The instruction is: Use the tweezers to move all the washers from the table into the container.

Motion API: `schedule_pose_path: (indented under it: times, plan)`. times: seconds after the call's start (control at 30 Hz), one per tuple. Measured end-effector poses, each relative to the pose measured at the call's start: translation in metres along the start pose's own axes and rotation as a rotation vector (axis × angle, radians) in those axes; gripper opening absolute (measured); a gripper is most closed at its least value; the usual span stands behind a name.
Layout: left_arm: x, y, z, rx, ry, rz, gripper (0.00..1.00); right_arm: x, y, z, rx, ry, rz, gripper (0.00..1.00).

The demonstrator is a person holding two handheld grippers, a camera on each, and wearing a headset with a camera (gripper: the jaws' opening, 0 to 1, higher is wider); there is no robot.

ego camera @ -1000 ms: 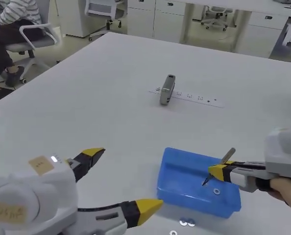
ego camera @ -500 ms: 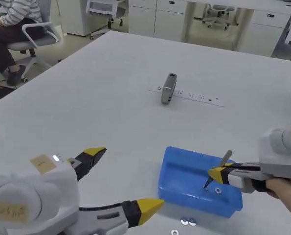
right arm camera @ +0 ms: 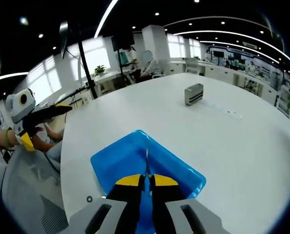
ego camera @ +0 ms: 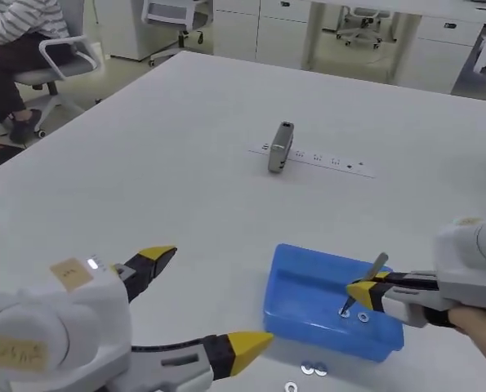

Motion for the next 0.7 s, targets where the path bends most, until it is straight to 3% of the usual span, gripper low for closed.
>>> schedule_pose_path:
  times: [0.27,0.43,0.7]
  plan:
    - [0.001,-0.001,0.0,-0.004,-0.003,-0.001,0.92,-0.006,0.015,0.017,0.075,-0.021,-0.015,0.04]
    - [0.0,-0.001,-0.001,-0.005,-0.003,-0.001,0.91,-0.018,0.025,0.028,0.123,-0.022,-0.018,0.04]
    - [0.002,-0.001,-0.001,-0.008,-0.011,-0.006,0.91,-0.036,0.031,0.038,0.153,0.002,-0.017,0.04]
Point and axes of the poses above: the centre of the closed fingertips' face, and the gripper's own axes: z roughly backward along the fingers, x roughly to its right, y roughly out of its top, the point moved 4 cm from there along z, roughly backward along the fingers, and after that the axes turned 15 degrees about z, right-handed, at the moved point
